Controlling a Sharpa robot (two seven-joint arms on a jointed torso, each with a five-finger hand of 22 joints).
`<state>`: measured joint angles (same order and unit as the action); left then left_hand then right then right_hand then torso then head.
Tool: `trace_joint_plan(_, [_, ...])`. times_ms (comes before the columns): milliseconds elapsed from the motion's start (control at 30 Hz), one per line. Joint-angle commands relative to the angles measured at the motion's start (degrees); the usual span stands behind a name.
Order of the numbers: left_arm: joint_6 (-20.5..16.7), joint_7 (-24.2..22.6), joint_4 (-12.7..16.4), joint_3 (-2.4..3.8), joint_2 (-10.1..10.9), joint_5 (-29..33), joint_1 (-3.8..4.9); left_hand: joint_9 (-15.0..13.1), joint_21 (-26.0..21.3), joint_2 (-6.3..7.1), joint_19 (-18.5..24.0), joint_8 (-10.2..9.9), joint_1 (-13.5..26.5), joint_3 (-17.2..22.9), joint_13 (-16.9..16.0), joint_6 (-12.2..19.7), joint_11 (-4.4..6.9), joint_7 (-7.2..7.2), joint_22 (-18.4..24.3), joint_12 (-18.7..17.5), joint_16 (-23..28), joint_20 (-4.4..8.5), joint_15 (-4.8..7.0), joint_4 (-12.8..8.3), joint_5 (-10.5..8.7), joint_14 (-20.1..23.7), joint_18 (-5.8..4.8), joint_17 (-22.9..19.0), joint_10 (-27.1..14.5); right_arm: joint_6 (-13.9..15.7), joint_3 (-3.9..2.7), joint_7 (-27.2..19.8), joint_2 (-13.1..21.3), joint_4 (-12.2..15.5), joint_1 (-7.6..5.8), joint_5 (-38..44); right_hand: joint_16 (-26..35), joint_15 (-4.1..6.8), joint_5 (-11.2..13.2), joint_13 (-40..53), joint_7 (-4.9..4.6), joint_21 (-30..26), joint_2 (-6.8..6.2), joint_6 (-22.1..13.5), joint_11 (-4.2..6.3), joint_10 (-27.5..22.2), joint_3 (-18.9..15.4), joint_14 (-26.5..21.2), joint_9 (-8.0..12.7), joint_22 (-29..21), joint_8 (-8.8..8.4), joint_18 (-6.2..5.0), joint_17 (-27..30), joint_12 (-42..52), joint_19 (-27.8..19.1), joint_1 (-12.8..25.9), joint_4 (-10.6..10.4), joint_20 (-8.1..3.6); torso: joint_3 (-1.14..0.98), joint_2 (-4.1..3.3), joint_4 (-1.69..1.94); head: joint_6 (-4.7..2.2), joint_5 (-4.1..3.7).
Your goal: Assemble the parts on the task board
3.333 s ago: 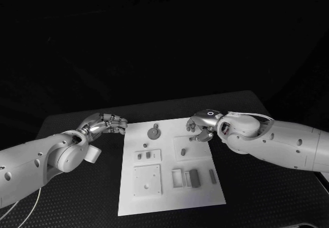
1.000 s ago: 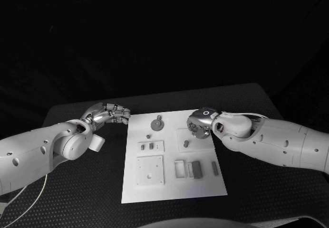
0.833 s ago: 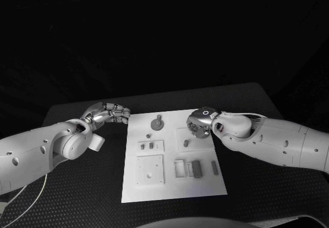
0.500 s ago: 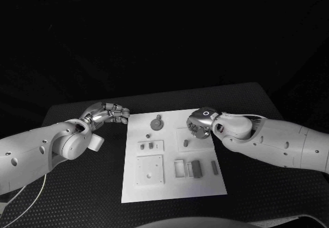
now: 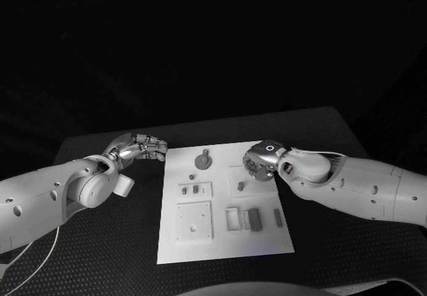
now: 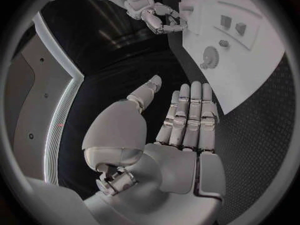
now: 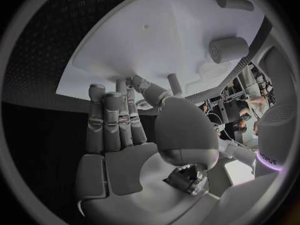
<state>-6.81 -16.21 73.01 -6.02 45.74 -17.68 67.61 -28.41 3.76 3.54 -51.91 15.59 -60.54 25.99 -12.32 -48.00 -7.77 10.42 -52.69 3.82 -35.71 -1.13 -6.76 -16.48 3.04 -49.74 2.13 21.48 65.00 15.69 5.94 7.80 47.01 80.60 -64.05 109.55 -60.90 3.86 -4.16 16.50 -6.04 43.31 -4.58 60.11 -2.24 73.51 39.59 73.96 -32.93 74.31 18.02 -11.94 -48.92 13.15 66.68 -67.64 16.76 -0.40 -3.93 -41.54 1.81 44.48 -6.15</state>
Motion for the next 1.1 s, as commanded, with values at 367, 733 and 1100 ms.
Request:
trace_joint_plan(367, [-0.14,-0.36,-0.27,0.05,-0.14,0.11,0.04,0.08,0.25,0.0,-0.08,0.33,-0.6,-0.4,0.15,0.13,-0.33,0.41,0.17,0.06,0.4,-0.16,-0.14,0.0,-0.1,-0.39,0.3,0.22,-0.27,-0.27,-1.43,0.35,0.88,1.48,-0.06,-0.71,-0.41,0.73,-0.25,0.62,0.21,0.39,1.55,0.34,0.48,1.01,0.33,-0.33,-0.55,0.2,0.47,-3.06,-0.24,0.27,0.77,-2.5,0.02,-0.19,0.14,-0.04,0.14,-0.04,0.03])
trace_joint_plan(733, [-0.1,-0.3,-0.4,0.05,-0.27,0.11,0.04,0.1,0.25,0.01,-0.1,0.33,-0.57,-0.43,0.18,0.16,-0.34,0.45,0.23,0.06,0.49,-0.17,-0.14,0.02,-0.1,-0.41,0.29,0.32,-0.29,-1.24,-1.95,0.32,1.27,2.3,-1.34,-1.04,-0.44,0.77,-0.25,0.72,0.24,0.4,1.45,0.35,0.52,1.12,0.31,-0.33,-0.72,0.26,0.54,-3.06,-0.32,0.28,0.79,-2.48,0.0,-0.2,0.13,-0.04,0.14,-0.03,0.16])
trace_joint_plan(1100, [-0.11,-0.22,-0.52,0.05,-0.23,0.11,0.05,0.11,0.25,0.03,-0.12,0.32,-0.54,-0.45,0.21,0.18,-0.36,0.48,0.28,0.06,0.55,-0.17,-0.14,0.02,-0.1,-0.43,0.29,0.4,-0.32,-1.38,-3.1,-0.27,2.58,6.15,-1.73,-4.82,-0.45,0.79,-0.25,0.77,0.24,0.4,1.48,0.34,0.53,1.17,0.32,-0.35,-0.8,0.29,0.56,-3.06,-0.35,0.28,0.8,-2.45,-0.02,-0.19,0.1,0.01,-0.06,0.03,0.69])
